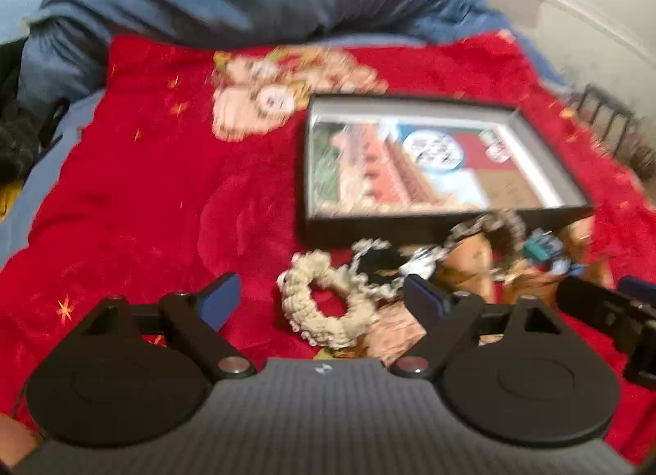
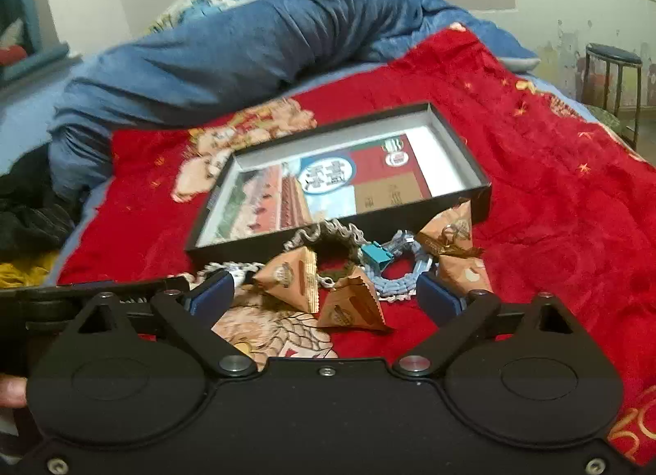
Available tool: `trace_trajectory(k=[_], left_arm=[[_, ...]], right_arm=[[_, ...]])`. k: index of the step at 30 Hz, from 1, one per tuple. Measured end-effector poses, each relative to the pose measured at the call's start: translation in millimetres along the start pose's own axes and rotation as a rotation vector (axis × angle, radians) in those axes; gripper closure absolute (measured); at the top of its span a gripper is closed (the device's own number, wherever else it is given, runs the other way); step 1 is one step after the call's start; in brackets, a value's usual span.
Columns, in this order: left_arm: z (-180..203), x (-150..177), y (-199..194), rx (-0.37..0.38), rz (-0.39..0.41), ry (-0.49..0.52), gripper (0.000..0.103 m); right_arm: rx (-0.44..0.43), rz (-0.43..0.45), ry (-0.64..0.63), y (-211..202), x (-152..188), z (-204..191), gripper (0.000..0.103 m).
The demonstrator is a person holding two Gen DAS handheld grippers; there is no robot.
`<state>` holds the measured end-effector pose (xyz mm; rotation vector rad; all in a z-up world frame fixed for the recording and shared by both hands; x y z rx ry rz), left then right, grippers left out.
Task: Organize objects
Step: 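Close the left gripper on the cream knitted scrunchie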
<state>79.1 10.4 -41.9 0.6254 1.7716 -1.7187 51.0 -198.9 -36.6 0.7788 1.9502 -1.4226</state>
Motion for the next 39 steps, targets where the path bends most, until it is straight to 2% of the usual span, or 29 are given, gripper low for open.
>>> trace_trajectory(k=[1,3,5,7,10,11,12,13,15,19,22,24,27,31,36,39], left_arm=[[-1,2,8,-0.004,-0.020,-0.013,0.026],[-3,5,22,-0.006,-0.066,-0.047,0.037],[-4,8,32,-0.009,-0.086,-0.074,0.037],[-4,10,36,-0.038,-0.071,-0.094,0.034],[-1,12,39,-0.056,-0.058,-0.087,0.033],[1,12,38,-0.056,-0.055,-0.083,0.035],[3,12,38,-0.051,-0.056,-0.084,0.045],[4,13,38,-0.043,-0.060,-0.083,0.059],[7,14,37,-0.024,-0.063,-0.080,0.066],[9,15,29,-0.025,-0.054,-0.092,0.087],[7,18,19,-0.015,-0.049,-0.118,0.088],[10,19,15,-0.001,-0.047,-0.094,0.088],[19,21,8,-0.020,-0.019,-0.032,0.088],[22,23,4,-0.037,-0.018,-0.013,0.088],[18,23,8,-0.011,-0.053,-0.037,0.088],[16,24,4,-0.022,-0.038,-0.047,0.088]], right_arm=[[0.004,-0.013,0.003,8,0,1,0.015],[0.001,-0.043,0.028,25,3,6,0.025],[-0.013,-0.068,0.054,38,5,10,0.032],[-0.026,-0.094,0.073,51,7,13,0.038],[0.014,-0.112,0.064,63,11,12,0.039],[0.027,-0.120,0.065,66,13,12,0.043],[0.033,-0.125,0.070,68,15,13,0.046],[0.037,-0.126,0.075,69,16,13,0.046],[0.037,-0.125,0.087,68,16,14,0.048],[0.044,-0.126,0.155,67,19,20,0.055],[0.047,-0.117,0.190,64,20,24,0.058],[0.058,-0.118,0.179,61,20,23,0.060],[0.067,-0.106,0.174,55,20,21,0.061],[0.069,-0.086,0.190,48,18,21,0.062],[0.033,-0.057,0.206,39,18,19,0.062],[0.005,-0.035,0.206,32,17,16,0.062]])
Point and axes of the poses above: each gripper's, at about its wrist camera, not at the fingertips, and y roughly the way its jaws point, z to its right, x to its underside, the point moved 2 cm from there along y, roughly the way its jaws point, and after that the axes turned 1 degree about y, right-handed, at the moved point
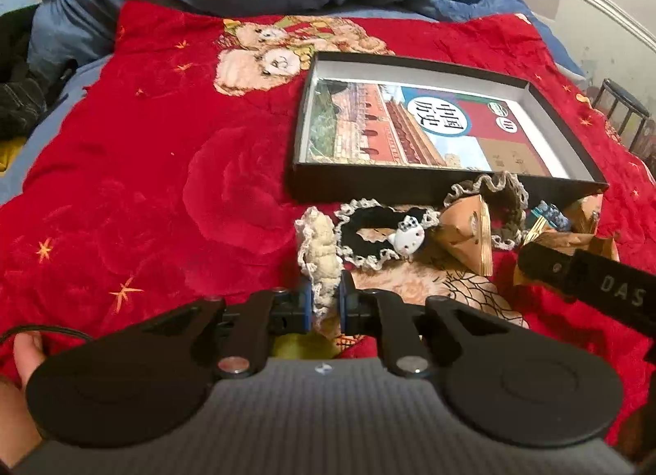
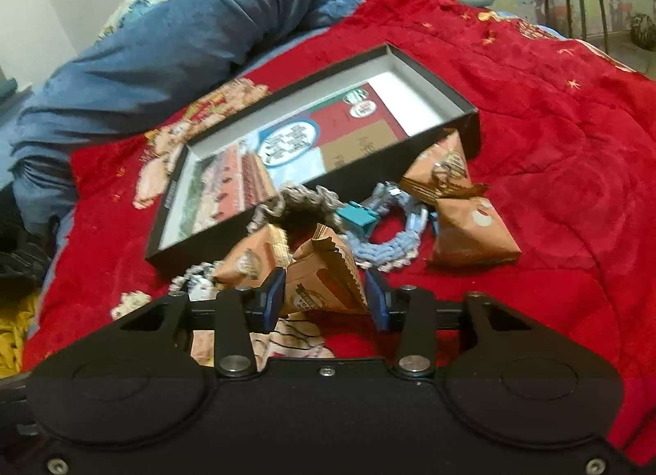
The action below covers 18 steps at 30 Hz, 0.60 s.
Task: Organize objects
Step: 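Close the left gripper on the cream knitted scrunchie, then lift the cream scrunchie with the left gripper while the right gripper grasps a brown paper packet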
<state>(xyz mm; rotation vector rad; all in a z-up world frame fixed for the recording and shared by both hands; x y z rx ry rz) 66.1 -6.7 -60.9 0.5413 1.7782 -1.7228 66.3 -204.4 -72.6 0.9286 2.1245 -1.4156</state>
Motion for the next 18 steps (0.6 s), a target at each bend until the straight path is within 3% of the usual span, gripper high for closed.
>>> trace_trajectory(k=[6,18], left_arm=[[0,0,-6,-0.034,0.043,0.000,0.087],[3,-2,-33,-0.022,0.181,0.021,0.087]], right_arm=[[-0.026,0.025,0.002,-8,-1,-3,0.062],[-0.135,0.102,0.029,-36,-4,-6,0.062]])
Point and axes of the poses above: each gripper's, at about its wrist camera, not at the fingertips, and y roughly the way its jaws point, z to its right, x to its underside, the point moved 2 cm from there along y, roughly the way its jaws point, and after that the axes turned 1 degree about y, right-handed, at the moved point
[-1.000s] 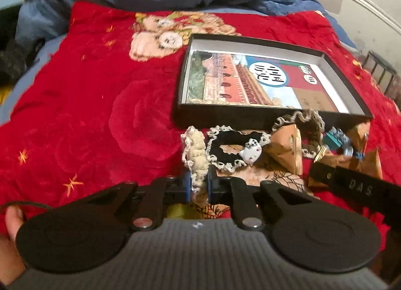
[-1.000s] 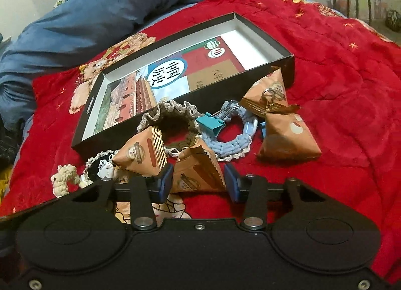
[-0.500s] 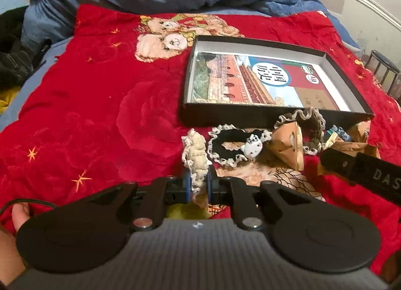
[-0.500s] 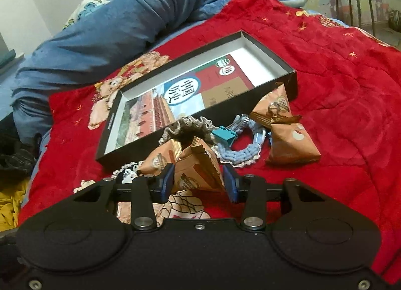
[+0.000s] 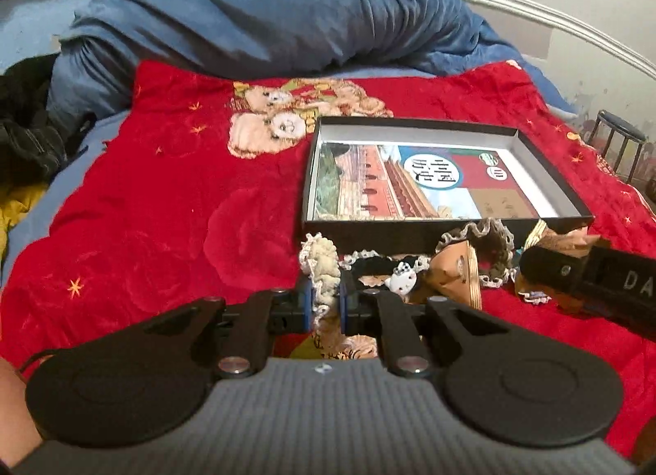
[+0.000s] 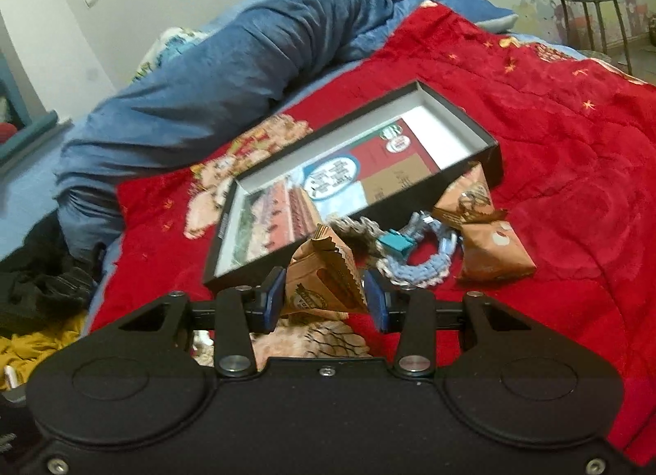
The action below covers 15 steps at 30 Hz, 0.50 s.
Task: Organize objects
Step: 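Lift the cream scrunchie with the left gripper while the right gripper grasps a brown paper packet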
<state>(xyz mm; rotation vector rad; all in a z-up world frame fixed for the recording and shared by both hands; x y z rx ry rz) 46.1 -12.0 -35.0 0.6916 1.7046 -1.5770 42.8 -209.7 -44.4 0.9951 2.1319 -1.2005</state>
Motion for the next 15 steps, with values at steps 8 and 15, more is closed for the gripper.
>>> trace_trajectory(k=[8,15], left_arm=[[3,-5,-7,0.033,0.052,0.023,0.087],[0,-21,-15,0.113,0.074,0.059,0.087]], right_arm=[[-0.094,0.077,0.032,-16,-7,-4,0.062],[-0.149,0.105,0.020,-21,-16,-10,0.062]])
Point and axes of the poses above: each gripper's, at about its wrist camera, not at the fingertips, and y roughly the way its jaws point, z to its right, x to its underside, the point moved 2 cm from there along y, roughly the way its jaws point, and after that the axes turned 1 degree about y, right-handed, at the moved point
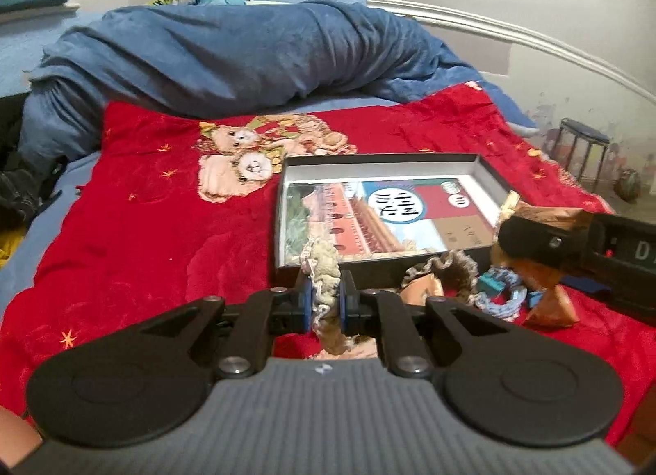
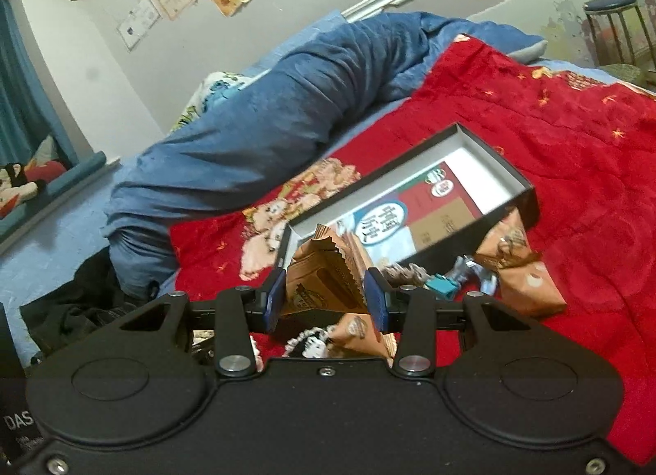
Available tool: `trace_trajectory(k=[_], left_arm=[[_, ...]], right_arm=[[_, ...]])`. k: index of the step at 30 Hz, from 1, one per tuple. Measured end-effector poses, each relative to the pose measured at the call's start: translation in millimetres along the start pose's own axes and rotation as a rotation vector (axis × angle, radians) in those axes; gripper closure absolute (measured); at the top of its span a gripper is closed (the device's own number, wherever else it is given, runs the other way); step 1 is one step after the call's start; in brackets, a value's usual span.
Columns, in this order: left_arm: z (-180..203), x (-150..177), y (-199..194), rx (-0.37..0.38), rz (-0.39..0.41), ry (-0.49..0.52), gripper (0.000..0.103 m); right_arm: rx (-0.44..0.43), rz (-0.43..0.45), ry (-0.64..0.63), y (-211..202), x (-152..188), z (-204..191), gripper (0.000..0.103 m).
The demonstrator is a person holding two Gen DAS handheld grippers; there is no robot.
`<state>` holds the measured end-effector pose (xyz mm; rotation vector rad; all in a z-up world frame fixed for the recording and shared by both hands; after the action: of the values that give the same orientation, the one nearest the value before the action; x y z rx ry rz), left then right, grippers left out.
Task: Organize objects
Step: 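Lift the cream scrunchie with the left gripper while the right gripper grasps a brown paper packet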
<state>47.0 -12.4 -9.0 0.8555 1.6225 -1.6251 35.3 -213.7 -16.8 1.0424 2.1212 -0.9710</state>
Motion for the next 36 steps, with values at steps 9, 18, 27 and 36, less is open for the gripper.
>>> trace_trajectory(k=[9,18,27,36], left_arm=[[-5,-35,-12,0.085,0.095,0.057,0.087],[-18,-66,6,0.146,0.143,0.049,0.087],[-37,-91,45,0.153,0.120,-0.047,0.087],[-29,-84,101,0.157,0.000,-0.068,0.087]], right_arm=[[-0.118,0.061,-0.042,-9,-19,-14,0.062],[-0.143,0.015,-0.053,13,-40,-19,0.062],[-0.126,-0.051,-0.155,83,-62,-32,0.062],[-0.097,-0.123,-0.091,150,-46,2,0.062]])
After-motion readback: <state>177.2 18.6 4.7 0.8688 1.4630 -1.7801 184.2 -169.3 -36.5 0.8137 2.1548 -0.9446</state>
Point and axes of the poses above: each gripper's, at about its wrist camera, not at the fingertips, and y roughly the way its jaws point, z to its right, x to its underside, the point moved 2 cm from there along y, roughly the way its jaws point, and after that the axes turned 1 degree about y, right-handed, at the moved point
